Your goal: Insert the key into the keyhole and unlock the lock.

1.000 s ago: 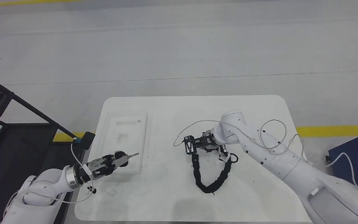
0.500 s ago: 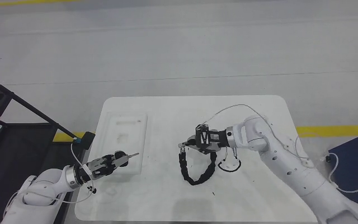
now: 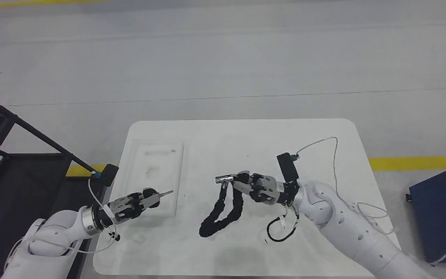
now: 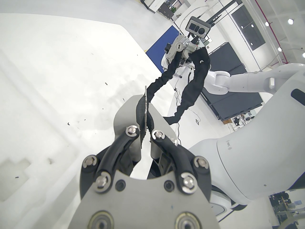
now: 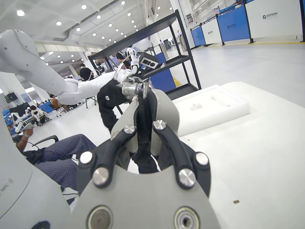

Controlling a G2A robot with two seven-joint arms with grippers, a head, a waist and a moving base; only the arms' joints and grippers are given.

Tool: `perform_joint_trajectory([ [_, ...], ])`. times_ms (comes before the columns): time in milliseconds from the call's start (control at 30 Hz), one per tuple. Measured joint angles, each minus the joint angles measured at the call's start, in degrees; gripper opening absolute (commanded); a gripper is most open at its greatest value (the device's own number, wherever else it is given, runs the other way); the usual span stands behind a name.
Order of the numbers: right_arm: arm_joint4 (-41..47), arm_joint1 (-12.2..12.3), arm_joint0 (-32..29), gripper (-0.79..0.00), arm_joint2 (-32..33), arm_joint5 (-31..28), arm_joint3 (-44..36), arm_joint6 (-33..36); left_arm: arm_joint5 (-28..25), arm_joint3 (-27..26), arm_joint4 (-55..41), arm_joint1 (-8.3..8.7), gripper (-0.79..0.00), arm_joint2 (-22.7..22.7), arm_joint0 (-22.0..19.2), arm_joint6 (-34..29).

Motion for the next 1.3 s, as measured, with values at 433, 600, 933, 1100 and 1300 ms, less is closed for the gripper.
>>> perform_joint_trajectory([
  [433,-5.87,-1.13,8.57,-0.785,-21.97,0.0,5.56,-21.51,0.0,0.0,0.0,0.0,-0.785,0.0,0.0,0.0],
  [600,-9.33,-2.08,11.33,-0.785,-28.71,0.0,9.95,-33.16,0.0,0.0,0.0,0.0,-0.785,0.0,0.0,0.0],
  [933,-7.17,-2.7,10.96,-0.785,-28.65,0.0,11.73,-34.42,0.0,0.0,0.0,0.0,-0.785,0.0,0.0,0.0],
  [1100,-7.16,-2.7,10.96,-0.785,-28.65,0.0,11.73,-34.42,1.56,-3.28,3.65,-0.27,-0.785,2.15,-1.05,1.72],
  [1300,-7.15,-2.7,10.96,-0.785,-28.65,0.0,11.73,-34.42,1.05,-2.85,3.84,-0.71,-0.785,7.81,-3.3,2.1],
])
